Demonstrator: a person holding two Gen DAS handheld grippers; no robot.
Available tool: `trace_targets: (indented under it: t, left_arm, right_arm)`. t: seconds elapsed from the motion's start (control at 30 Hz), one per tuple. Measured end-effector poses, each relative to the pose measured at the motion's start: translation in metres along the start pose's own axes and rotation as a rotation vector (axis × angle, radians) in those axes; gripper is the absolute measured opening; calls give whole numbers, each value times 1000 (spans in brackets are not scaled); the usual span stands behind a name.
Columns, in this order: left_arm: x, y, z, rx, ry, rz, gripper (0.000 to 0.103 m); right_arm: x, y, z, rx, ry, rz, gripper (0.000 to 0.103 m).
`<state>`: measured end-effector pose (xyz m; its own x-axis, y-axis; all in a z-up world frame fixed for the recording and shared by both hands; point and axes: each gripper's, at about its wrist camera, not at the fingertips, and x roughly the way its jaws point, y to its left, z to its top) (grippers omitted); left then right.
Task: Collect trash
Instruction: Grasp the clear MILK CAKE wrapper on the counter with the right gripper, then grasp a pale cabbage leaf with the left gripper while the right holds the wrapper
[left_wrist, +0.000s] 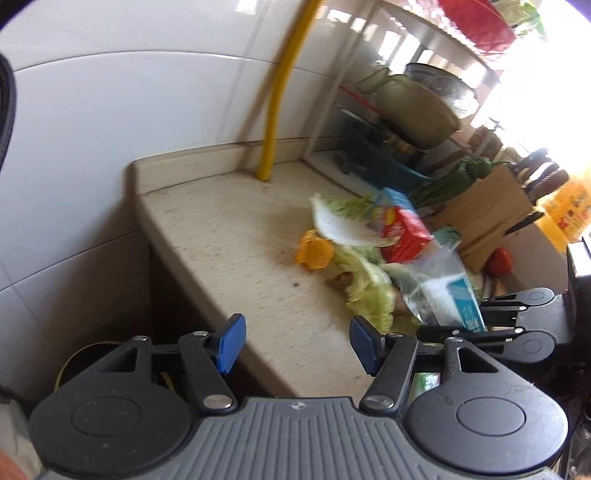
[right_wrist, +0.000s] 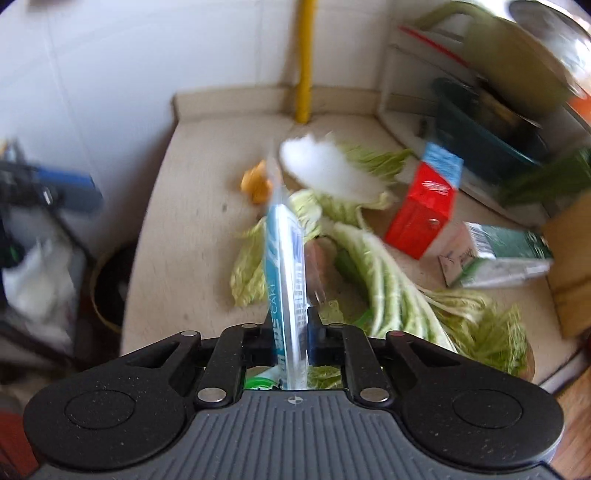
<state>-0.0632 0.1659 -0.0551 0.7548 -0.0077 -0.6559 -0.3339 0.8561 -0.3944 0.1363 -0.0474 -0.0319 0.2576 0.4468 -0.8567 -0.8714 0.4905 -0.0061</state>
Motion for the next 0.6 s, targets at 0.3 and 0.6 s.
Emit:
trace_targets:
  t: [0.3, 0.6]
  left_arm:
    - [41, -31, 39, 119, 2, -81, 60]
    - [118, -18, 93, 26, 68, -98, 62]
  right_arm:
    - [-34, -35, -18, 195, -97, 48, 18]
    - [-40, -63, -35, 288, -153, 75, 22]
